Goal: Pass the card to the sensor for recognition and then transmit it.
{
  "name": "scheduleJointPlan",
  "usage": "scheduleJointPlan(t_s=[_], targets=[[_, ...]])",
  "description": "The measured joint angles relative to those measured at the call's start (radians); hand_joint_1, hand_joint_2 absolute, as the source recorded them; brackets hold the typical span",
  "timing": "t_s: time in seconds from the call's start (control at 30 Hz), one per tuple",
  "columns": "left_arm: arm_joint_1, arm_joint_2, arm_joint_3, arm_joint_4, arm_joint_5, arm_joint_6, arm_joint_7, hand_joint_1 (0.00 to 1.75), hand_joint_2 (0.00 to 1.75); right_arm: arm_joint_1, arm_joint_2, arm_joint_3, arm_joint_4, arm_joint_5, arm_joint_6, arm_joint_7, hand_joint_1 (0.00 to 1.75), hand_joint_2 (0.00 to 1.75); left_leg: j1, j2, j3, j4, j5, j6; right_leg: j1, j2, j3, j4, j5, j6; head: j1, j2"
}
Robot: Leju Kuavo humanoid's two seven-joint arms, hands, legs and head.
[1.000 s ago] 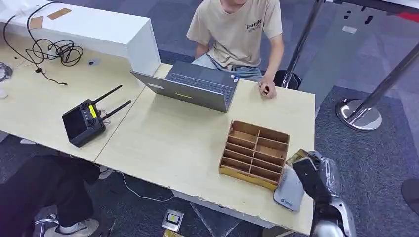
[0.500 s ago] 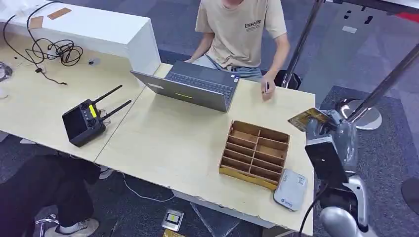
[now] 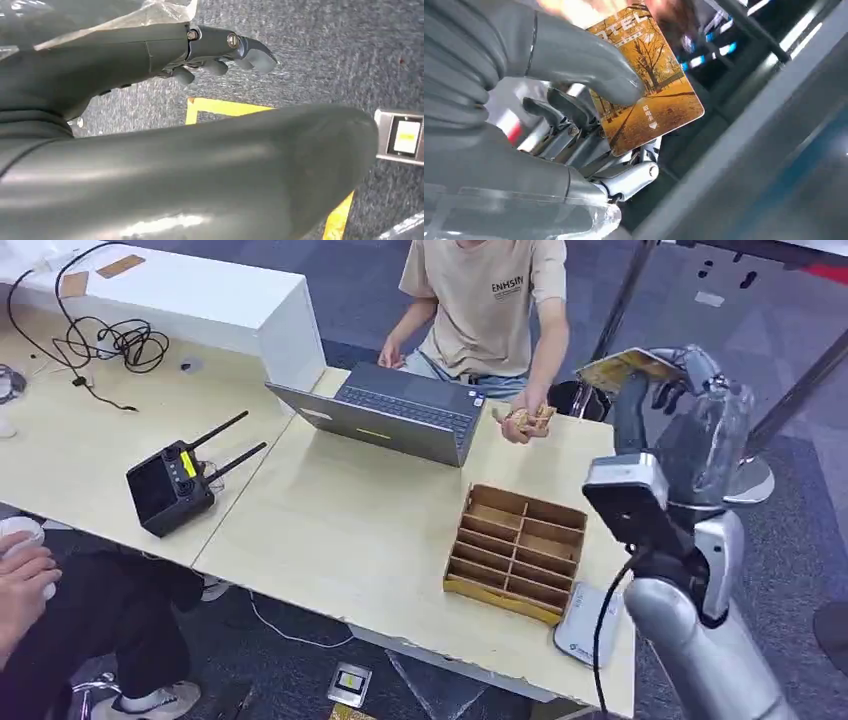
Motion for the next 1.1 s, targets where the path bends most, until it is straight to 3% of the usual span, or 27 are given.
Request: scheduleJointPlan(t_s=[0.23, 0.47, 1.07, 1.1], targets=[[-0.035, -0.004, -0.036, 0.0, -0.022, -0.02, 0.026, 0.0, 0.0, -0.166, 0.054, 0.081, 0.257, 0.203, -0.032, 0.001, 1.75, 1.75, 0.0, -0.001, -0.001, 0.0, 0.0, 0.0, 0.0, -0.001, 0.0, 0.0, 0.0, 0.0, 0.0, 0.0], [-0.063, -0.005, -0.063, 0.0, -0.035, -0.031, 0.03, 0.0, 0.0, -0.255, 0.091, 0.152, 0.48, 0.303, -0.024, 0.006, 1.75, 1.75, 0.0, -0.001, -0.002, 0.0, 0.0, 0.0, 0.0, -0.001, -0.002, 0.0, 0.0, 0.0, 0.001, 0.0], [-0.071, -0.005, -0.09, 0.0, -0.028, -0.036, 0.025, 0.0, 0.0, -0.302, 0.111, 0.217, 0.763, 0.268, 0.006, 0.01, 1.75, 1.75, 0.0, -0.001, -0.003, 0.0, 0.0, 0.0, 0.0, -0.001, -0.004, 0.0, 0.0, 0.0, 0.0, 0.0], [-0.071, -0.005, -0.09, 0.0, -0.028, -0.036, 0.025, 0.0, 0.0, -0.305, 0.113, 0.218, 0.775, 0.268, 0.005, 0.01, 1.54, 1.75, 0.0, -0.001, -0.003, 0.0, 0.0, 0.0, 0.0, -0.001, -0.004, 0.0, 0.0, 0.0, 0.0, 0.0]])
